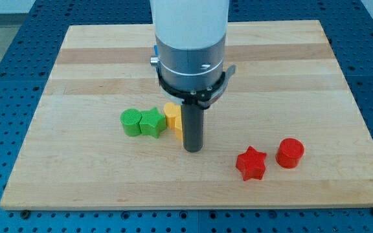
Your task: Place the yellow blocks to the right side of the green blocks
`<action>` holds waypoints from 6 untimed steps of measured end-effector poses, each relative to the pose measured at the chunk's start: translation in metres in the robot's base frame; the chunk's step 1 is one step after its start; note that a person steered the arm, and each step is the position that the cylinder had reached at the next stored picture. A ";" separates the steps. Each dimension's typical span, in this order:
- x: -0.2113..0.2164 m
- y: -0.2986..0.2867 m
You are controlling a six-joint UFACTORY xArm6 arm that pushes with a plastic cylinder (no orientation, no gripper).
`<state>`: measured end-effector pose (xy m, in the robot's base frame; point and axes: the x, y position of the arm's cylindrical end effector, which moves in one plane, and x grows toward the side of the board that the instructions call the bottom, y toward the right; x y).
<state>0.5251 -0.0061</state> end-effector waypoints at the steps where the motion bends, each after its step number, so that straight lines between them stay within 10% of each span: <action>1: 0.006 0.000; 3: 0.079 -0.022; 6: 0.010 -0.019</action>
<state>0.5353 -0.0246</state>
